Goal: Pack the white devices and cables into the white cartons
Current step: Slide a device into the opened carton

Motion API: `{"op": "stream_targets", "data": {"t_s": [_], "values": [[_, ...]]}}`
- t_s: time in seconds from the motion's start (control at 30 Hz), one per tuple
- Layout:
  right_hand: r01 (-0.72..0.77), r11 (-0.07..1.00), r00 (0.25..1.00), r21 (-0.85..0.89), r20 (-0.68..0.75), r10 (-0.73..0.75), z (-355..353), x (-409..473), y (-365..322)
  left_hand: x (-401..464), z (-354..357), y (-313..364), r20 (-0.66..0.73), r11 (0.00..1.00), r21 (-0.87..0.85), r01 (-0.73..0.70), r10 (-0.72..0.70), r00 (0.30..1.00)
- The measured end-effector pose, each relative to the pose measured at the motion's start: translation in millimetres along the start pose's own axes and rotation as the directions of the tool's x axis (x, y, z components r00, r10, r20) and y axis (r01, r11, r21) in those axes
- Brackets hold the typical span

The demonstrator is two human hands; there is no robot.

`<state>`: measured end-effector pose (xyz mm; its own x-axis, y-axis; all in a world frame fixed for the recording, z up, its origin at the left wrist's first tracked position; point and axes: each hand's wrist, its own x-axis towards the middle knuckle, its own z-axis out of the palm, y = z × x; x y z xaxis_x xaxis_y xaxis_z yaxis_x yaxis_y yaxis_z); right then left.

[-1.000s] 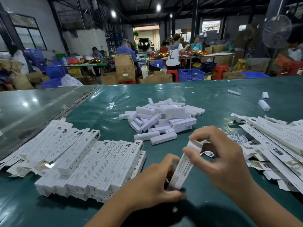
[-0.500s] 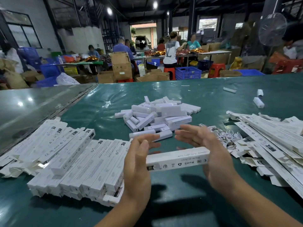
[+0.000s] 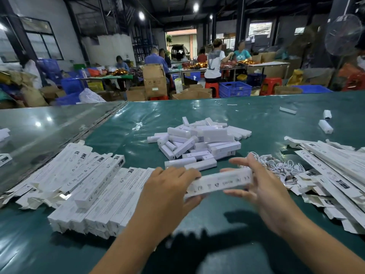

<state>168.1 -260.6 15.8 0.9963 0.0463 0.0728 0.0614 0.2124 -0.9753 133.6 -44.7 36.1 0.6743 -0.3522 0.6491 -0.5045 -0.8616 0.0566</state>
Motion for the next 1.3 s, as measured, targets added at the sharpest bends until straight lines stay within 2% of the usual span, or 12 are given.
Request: {"op": "stream_targets", "data": {"t_s": [0.1,0.17,0.37,0.47,0.57,0.67,0.8,0.9,1.0,1.1,1.17,1.3], "values": [[0.066,0.996,0.995,-0.066,-0.076,-0.071,-3.7,4.2,-2.4,1.7,-16.3,-30.4,0.029,0.923,-0.076,0.377,-0.376,0.926],[0.058,0.993,0.991,-0.099,-0.115,-0.069,-7.5,7.3,-1.7,-1.5,-25.9,-57.1,0.029,0.854,0.052,0.518,-0.520,0.854],[0.081,0.977,0.989,-0.199,-0.105,-0.104,-11.0,10.3,2.6,-17.7,-47.1,-106.6,0.060,0.547,0.566,0.617,-0.774,0.631],[0.101,0.966,0.989,-0.236,-0.084,-0.124,-10.3,10.1,4.0,-21.7,-45.7,-113.6,0.107,0.506,0.598,0.621,-0.819,0.564],[0.118,0.952,0.989,-0.284,-0.055,-0.139,-10.3,8.9,7.0,-20.9,-45.1,-118.6,0.086,0.519,0.459,0.721,-0.834,0.546],[0.123,0.942,0.990,-0.313,-0.023,-0.137,-9.4,7.6,8.3,-20.9,-43.0,-121.4,0.202,0.517,0.404,0.755,-0.855,0.477],[0.124,0.916,0.990,-0.381,-0.012,-0.138,-12.9,8.1,2.0,-26.2,-40.1,-130.4,0.228,0.561,0.456,0.692,-0.824,0.518],[0.143,0.728,0.981,-0.671,-0.002,-0.195,-27.9,13.0,-2.9,-25.8,-41.2,-132.5,0.287,0.552,0.416,0.722,-0.834,0.472],[0.032,0.310,0.970,-0.950,-0.045,-0.239,-49.5,24.0,-10.0,-17.9,-32.1,-117.1,0.208,0.627,0.431,0.649,-0.769,0.604],[-0.253,-0.098,0.926,-0.962,-0.212,-0.313,-78.2,35.7,-19.7,-2.9,-15.1,-71.3,0.168,0.816,0.269,0.511,-0.563,0.810],[-0.413,-0.173,0.884,-0.894,-0.347,-0.314,-100.8,38.8,-26.2,0.0,-0.2,-37.9,0.173,0.910,0.165,0.380,-0.407,0.897],[-0.594,-0.159,0.804,-0.789,-0.572,-0.164,-132.1,42.3,-32.3,-7.0,26.4,13.0,0.190,0.989,0.004,0.145,-0.143,0.971]]}}
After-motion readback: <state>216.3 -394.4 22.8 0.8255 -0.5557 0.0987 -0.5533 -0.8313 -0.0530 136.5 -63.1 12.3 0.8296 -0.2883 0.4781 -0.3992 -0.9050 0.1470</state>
